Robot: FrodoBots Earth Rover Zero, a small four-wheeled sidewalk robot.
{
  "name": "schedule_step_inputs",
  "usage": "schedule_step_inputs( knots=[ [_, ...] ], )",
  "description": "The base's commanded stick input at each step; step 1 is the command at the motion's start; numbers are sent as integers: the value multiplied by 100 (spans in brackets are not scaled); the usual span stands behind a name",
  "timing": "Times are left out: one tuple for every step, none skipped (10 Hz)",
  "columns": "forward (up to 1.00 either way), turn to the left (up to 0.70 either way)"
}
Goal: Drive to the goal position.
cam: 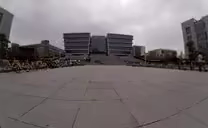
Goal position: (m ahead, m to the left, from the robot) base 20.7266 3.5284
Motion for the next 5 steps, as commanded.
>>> schedule_step_inputs(
  knots=[
    [70, 0],
    [70, 0],
    [70, 0],
    [70, 0],
    [70, 0]
  ],
)
